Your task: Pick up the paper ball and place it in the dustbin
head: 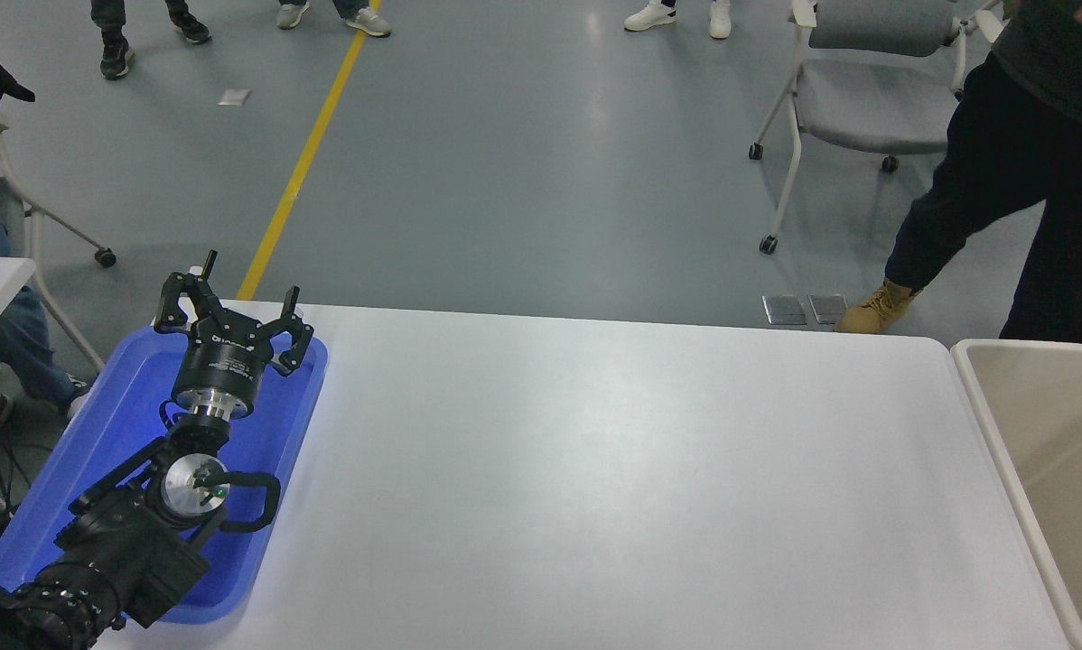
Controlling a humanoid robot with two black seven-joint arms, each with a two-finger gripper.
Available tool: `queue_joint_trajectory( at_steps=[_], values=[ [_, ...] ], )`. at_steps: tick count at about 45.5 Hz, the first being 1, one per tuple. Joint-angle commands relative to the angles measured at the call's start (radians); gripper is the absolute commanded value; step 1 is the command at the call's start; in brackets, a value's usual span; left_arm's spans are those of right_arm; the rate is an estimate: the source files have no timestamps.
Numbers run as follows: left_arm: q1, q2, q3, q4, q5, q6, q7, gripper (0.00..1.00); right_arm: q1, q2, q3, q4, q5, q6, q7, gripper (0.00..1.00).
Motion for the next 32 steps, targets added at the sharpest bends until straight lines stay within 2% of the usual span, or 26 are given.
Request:
queue_joint_trajectory(
  at_steps=[1,8,17,22,32],
  values=[
    [0.000,0.000,0.000,0.000,0.000,0.000,0.000,1.00,0.044,-0.018,0.276,0.101,-0.007,0.001,0.062,1.00],
    [0.000,0.000,0.000,0.000,0.000,0.000,0.000,1.00,0.006,-0.023,0.551,0.227,-0.010,0.001,0.194,1.00],
    [0.000,0.000,0.000,0.000,0.000,0.000,0.000,1.00,-0.060,-0.060,0.644,0.391,-0.013,0.019,0.309,1.00],
    [0.000,0.000,0.000,0.000,0.000,0.000,0.000,1.00,-0.106,-0.055,0.697,0.422,-0.016,0.059,0.395,1.00],
    [0.000,0.000,0.000,0.000,0.000,0.000,0.000,1.00,-0.206,0.005,0.769,0.460,-0.016,0.085,0.470,1.00]
  ],
)
